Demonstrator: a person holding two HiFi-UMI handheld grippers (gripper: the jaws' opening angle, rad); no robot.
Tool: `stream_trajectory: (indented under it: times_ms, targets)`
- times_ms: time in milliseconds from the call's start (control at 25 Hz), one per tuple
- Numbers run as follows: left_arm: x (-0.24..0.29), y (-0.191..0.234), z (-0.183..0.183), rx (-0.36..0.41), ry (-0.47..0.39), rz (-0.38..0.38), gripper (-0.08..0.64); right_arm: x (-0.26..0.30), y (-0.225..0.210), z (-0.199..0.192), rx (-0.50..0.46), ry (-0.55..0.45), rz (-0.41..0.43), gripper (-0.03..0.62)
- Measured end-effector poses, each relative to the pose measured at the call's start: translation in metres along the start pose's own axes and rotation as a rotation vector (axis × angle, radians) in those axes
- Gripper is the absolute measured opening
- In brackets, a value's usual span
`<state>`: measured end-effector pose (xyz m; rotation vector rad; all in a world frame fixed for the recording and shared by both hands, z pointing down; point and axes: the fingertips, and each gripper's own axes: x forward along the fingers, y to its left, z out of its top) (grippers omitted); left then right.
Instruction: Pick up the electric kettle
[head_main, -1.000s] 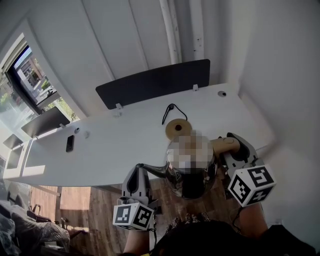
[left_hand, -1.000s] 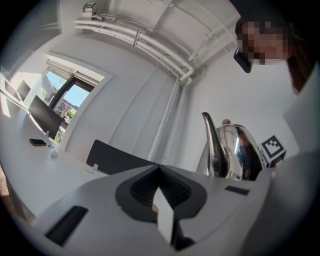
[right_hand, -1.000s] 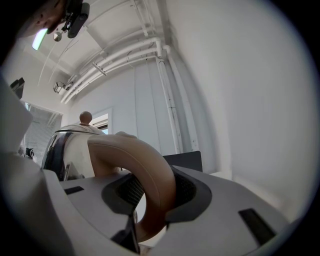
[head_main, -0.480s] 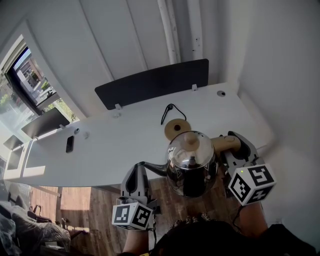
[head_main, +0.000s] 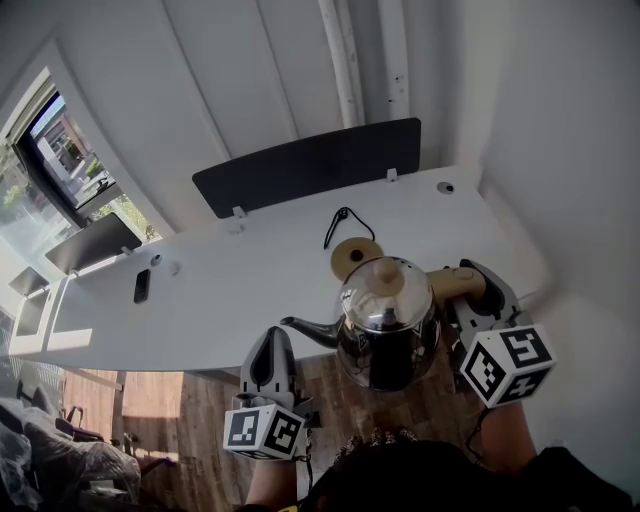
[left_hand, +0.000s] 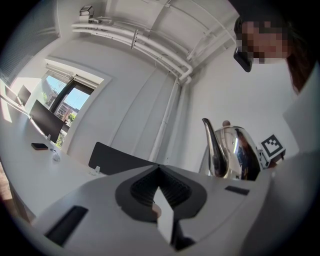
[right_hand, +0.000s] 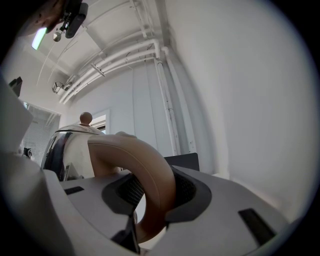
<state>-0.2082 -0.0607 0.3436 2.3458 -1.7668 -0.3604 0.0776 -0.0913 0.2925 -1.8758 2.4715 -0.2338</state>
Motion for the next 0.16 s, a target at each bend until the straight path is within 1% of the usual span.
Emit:
stream_trajectory:
  times_ms: [160]
  targets:
    - [0.0018,0.0011,-0.0012,0.01,-0.002,0.006,0.002,0.0024,-0.0009,-0.0022,0.003,0.001,0.008,0.129]
